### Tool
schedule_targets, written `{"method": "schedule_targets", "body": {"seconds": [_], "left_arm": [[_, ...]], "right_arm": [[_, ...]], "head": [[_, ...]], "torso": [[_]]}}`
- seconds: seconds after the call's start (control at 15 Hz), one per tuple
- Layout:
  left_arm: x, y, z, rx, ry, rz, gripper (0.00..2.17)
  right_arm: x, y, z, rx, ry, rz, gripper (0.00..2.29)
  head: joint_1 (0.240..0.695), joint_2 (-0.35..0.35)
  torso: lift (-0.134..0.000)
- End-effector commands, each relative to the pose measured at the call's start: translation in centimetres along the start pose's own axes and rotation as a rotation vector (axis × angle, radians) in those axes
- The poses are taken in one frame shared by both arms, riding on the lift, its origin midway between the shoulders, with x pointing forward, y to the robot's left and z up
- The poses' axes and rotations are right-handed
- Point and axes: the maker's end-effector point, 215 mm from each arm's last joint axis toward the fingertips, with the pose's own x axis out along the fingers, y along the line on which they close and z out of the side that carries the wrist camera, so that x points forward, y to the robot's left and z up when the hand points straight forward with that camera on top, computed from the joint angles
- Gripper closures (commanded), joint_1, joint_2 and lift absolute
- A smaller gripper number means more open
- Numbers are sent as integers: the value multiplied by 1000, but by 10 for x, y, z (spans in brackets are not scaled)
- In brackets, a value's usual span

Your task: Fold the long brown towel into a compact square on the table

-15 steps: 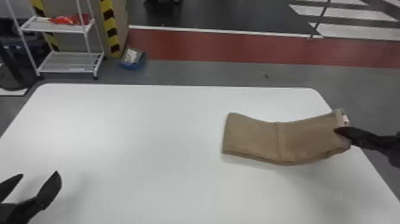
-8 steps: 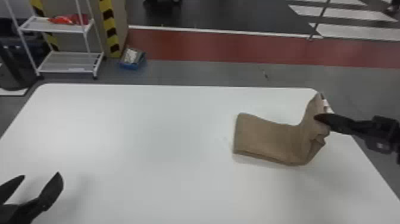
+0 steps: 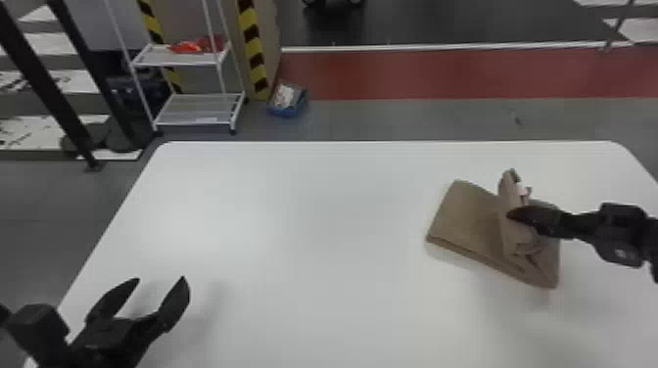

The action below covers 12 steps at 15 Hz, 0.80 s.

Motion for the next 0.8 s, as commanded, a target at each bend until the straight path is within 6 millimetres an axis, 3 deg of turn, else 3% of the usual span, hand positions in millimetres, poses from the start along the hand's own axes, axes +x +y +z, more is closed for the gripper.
{"method": "schedule_targets", "body": {"seconds": [0.0, 0.27, 0.4, 0.73], "left_arm": [[-1, 4, -1, 0, 2, 5, 19], [-1, 7, 0, 1, 2, 5, 19], [1, 7, -2, -3, 4, 3, 19], [0, 10, -3, 0, -2, 8, 19]], "right_arm": [[13, -1, -4, -6, -1, 0, 1393], [-3, 6, 27, 7, -113, 61, 1393], [-8, 2, 31, 10, -128, 51, 1393], [14, -19, 36, -16, -147, -11, 1393]], "head": [[695, 104], [695, 120], [695, 110], [695, 87]], "torso": [[-123], [-123], [-123], [-123]]}}
